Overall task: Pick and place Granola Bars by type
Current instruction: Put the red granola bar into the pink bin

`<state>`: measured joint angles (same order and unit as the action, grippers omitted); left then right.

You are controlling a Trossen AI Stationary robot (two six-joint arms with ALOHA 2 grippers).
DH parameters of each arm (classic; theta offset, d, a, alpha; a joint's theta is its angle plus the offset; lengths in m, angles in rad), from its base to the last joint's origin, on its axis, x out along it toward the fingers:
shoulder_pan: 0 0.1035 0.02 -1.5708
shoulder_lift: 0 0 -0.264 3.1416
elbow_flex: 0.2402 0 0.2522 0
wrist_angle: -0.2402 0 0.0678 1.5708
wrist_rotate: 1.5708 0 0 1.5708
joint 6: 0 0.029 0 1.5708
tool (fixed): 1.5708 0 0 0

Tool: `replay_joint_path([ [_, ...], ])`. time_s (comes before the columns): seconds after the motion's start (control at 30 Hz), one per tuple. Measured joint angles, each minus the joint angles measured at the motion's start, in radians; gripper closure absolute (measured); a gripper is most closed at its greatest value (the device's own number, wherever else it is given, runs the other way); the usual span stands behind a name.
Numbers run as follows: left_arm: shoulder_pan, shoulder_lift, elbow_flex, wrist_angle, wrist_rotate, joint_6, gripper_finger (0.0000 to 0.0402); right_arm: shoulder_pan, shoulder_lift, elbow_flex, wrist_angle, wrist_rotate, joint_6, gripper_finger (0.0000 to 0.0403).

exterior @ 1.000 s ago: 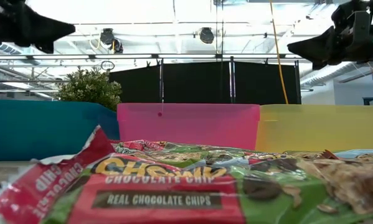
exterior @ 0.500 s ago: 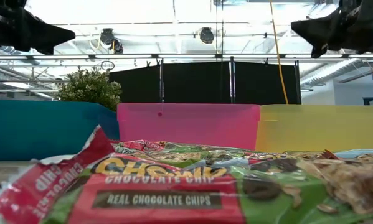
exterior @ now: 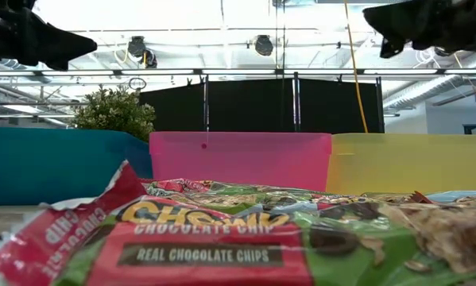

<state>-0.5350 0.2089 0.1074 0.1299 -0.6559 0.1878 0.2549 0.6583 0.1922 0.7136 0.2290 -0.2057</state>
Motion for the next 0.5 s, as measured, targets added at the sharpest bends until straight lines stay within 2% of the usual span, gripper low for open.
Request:
replay_joint_path([
  [0.13,0.000,0.000,0.000,0.000,0.000,-0.021,0.0344,0.064,0.177,0.104,0.016,0.055,-0.024,0.0403],
  [0.33,0.000,0.000,0.001,-0.041,0.001,-0.069,0.0344,0.159,0.474,0.313,-0.011,0.081,-0.038,0.0403],
  [0.4,0.000,0.000,0.001,-0.060,0.000,-0.087,0.0344,0.197,0.572,0.398,-0.037,0.137,-0.055,0.0403],
  [0.5,0.000,0.000,0.001,-0.069,0.001,-0.093,0.0344,0.251,0.710,0.546,-0.162,0.240,-0.063,0.0403],
])
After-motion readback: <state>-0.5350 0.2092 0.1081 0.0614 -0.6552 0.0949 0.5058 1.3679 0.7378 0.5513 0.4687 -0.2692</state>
